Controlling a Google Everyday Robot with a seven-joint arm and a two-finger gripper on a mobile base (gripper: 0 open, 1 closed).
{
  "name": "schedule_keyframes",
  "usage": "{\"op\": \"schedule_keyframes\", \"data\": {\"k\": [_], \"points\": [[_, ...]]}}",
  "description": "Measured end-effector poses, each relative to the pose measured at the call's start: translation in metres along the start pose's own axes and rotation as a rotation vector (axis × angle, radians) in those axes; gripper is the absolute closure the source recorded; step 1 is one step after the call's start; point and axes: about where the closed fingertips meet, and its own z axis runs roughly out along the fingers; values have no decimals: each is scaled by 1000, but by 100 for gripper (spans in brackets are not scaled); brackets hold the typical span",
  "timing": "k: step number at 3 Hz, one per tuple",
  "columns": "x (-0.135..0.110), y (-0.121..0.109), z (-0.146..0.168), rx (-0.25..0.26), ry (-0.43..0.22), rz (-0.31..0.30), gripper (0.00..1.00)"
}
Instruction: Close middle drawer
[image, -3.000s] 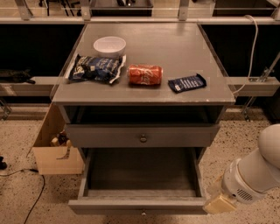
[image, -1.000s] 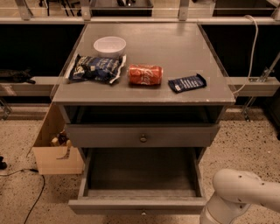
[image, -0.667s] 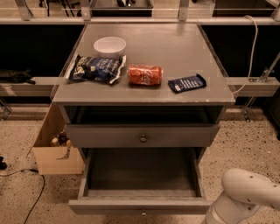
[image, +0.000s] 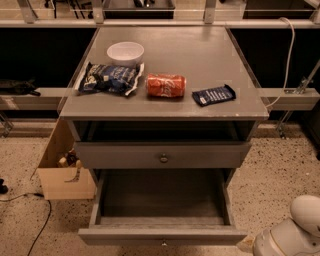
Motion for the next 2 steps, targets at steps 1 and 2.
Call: {"op": "schedule_keyframes", "data": {"k": [1,2], "points": [[0,2,15,-11,21,-5,0],[-21,-3,48,-29,55,-55,0]]}}
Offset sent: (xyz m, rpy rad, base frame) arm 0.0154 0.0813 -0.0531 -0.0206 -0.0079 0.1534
